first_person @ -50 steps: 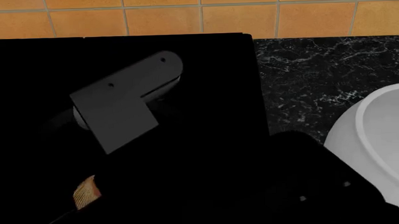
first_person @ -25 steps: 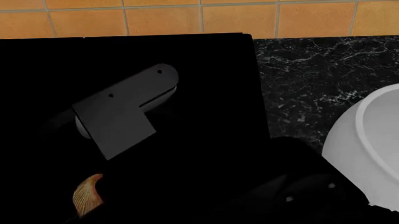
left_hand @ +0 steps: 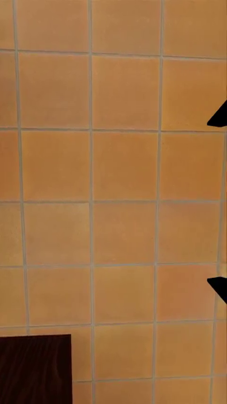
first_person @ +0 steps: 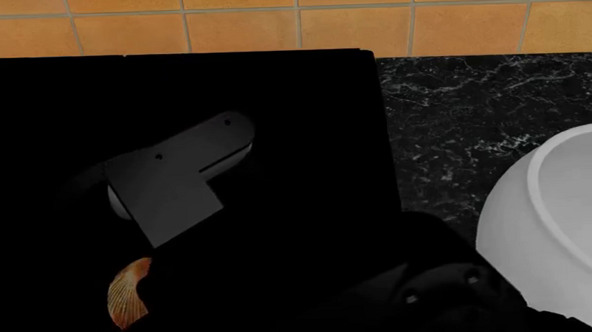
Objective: Pick the scallop from the pan and place it in the bowl.
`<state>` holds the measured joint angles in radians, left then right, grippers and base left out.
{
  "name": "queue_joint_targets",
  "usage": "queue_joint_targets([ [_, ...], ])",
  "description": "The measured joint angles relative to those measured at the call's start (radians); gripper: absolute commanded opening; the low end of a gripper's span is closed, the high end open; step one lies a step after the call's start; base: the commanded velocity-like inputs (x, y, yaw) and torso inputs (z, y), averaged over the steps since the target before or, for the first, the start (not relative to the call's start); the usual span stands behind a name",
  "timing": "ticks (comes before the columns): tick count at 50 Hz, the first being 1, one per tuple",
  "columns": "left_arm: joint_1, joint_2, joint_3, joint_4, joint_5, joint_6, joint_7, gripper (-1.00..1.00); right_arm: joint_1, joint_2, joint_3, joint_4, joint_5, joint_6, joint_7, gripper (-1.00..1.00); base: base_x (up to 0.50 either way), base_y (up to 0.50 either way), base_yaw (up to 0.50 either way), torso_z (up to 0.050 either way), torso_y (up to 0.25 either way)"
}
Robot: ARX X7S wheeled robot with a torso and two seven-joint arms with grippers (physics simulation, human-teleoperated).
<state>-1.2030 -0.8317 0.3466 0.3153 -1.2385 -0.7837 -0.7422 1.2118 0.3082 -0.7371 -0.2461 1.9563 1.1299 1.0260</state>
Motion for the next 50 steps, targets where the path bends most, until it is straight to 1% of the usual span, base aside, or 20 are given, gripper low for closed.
queue_joint_targets([
  [27, 0.015, -0.008, -0.004, 0.005, 0.002, 0.009, 0.002, 1.00, -0.011, -0.004, -0.030, 0.019, -0.027, -0.006, -0.030, 1.00, 0.00, 0.00, 0.00, 0.000, 0.000],
  [50, 0.032, -0.008, -0.001, -0.009, 0.021, 0.025, 0.015, 1.00, -0.003, -0.019, -0.050, 0.082, -0.093, -0.007, -0.110, 1.00, 0.00, 0.00, 0.00, 0.000, 0.000],
])
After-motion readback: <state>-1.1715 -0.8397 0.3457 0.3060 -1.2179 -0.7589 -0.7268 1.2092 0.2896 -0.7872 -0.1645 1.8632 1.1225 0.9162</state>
